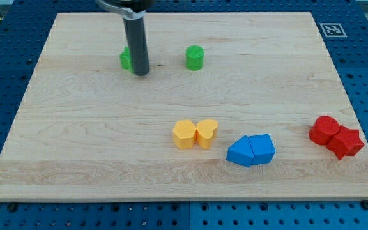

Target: Move the green star a bit left

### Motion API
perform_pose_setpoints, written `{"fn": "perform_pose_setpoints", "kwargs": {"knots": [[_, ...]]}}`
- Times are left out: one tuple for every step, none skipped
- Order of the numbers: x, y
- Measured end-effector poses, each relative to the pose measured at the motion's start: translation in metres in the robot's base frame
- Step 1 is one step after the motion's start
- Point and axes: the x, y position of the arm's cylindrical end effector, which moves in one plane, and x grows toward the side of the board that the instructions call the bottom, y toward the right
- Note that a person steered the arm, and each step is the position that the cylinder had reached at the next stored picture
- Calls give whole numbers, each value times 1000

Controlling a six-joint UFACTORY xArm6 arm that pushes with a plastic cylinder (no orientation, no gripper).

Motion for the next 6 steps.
{"fn": "perform_pose_setpoints", "kwargs": {"knots": [[0, 2], [0, 23], [-1, 23], [-17, 21], [-28, 12], [-28, -2]]}}
